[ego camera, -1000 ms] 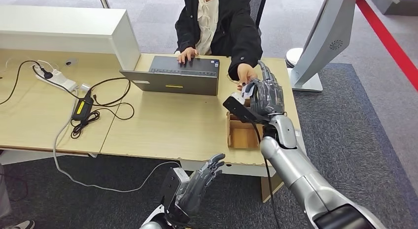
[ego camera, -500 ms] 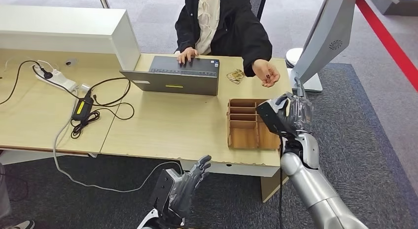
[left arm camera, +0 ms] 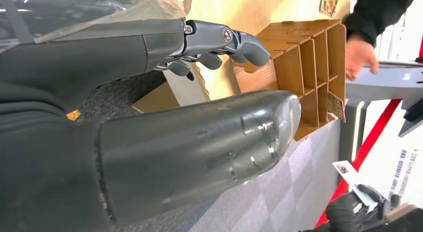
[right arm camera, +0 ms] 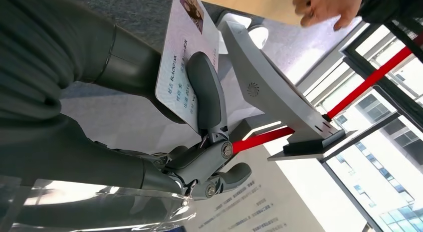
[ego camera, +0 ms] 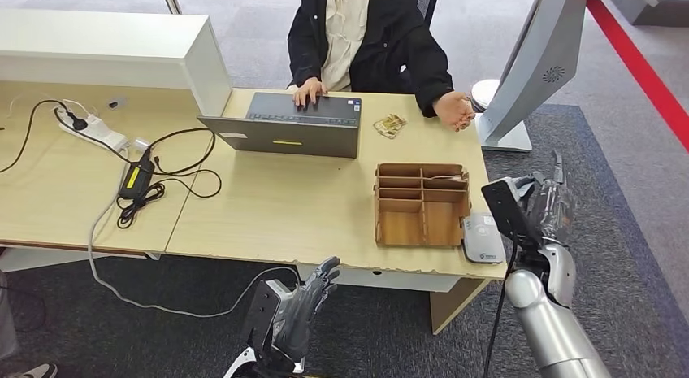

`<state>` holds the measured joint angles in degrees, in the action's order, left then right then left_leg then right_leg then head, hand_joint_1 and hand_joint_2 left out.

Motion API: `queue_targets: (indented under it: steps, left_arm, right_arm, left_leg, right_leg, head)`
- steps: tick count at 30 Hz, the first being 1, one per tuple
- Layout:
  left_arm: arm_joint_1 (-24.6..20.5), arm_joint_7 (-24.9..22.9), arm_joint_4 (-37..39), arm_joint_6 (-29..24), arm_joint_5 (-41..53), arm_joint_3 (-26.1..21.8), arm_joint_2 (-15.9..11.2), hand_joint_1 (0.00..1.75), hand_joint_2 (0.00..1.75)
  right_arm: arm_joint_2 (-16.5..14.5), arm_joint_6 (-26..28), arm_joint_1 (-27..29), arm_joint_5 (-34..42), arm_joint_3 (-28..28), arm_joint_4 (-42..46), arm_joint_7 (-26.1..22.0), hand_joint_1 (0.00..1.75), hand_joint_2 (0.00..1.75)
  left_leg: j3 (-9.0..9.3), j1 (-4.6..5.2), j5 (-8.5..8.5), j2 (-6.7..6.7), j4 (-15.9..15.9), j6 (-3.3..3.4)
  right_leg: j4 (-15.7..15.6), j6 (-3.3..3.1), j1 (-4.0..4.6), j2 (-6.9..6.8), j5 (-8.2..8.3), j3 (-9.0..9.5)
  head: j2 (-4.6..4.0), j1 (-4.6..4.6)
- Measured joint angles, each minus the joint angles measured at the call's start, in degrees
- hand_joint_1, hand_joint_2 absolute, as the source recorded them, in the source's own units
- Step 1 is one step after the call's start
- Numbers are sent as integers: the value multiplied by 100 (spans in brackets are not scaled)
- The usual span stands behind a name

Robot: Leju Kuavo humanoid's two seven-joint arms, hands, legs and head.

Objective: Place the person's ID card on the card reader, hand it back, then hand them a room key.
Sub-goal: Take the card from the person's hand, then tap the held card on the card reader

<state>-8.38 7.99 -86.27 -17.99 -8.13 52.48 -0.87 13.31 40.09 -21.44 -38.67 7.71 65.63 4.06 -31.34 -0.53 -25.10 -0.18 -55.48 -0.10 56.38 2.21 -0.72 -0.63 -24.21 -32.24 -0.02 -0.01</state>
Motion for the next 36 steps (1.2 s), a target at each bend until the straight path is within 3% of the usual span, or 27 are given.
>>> queue_targets:
  steps: [21,36]
  left_arm:
    - [-5,-102,-21,125,-13,7,-3,0,0]
    - [-5,-210,-111,245,29,22,-38,0,0]
  right_arm:
    - [27,-69,-46,278,359,-1156,710,175,175]
    - [70,-74,38,415,701,-1567,899,175,175]
  left_leg:
    - [-3,0,0,0,2,0]
    - [0,0,0,1,1,0]
  right_leg:
    - [1,0,0,0,-1,-1]
    - [0,0,0,0,-1,-1]
  head:
    - [0,0]
    - [0,0]
